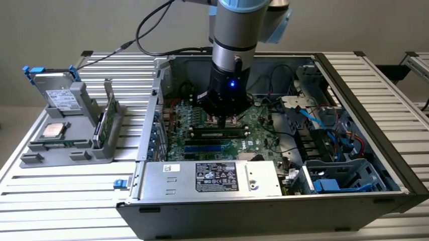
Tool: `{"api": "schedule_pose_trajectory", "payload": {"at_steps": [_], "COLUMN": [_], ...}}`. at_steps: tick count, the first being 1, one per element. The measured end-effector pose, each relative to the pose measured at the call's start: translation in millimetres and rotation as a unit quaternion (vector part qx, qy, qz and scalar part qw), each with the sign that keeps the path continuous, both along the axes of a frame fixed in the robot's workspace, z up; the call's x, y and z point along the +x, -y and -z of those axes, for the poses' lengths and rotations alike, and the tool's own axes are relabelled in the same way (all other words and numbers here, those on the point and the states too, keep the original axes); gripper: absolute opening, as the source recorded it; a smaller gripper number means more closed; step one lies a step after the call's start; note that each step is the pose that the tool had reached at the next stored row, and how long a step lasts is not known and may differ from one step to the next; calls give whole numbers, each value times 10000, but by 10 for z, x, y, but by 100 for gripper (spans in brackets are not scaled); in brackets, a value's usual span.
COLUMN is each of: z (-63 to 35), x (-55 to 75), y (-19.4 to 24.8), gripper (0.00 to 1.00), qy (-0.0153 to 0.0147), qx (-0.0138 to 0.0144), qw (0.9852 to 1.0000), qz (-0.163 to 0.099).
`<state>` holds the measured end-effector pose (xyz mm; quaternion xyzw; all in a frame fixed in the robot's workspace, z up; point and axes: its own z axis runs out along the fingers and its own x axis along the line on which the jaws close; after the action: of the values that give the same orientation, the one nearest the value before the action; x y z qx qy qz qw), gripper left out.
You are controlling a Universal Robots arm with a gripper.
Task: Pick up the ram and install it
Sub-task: 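Press down the ram until it locks into place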
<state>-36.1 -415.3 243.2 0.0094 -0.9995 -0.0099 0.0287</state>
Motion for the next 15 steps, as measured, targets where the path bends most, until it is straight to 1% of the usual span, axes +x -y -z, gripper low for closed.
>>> {"api": "schedule_pose_trajectory", "payload": {"at_steps": [5, 8, 10, 11, 15], "z": [-3, -13, -18, -19, -20], "x": [4, 20, 23, 23, 23], "y": [76, 104, 116, 117, 118], "gripper": [10, 10, 10, 10, 10], "qy": [0, 0, 0, 0, 0], "qx": [0, 0, 3, 12, 14], "qw": [10000, 10000, 10000, 10000, 10000], "qz": [8, 11, 12, 13, 12]}}
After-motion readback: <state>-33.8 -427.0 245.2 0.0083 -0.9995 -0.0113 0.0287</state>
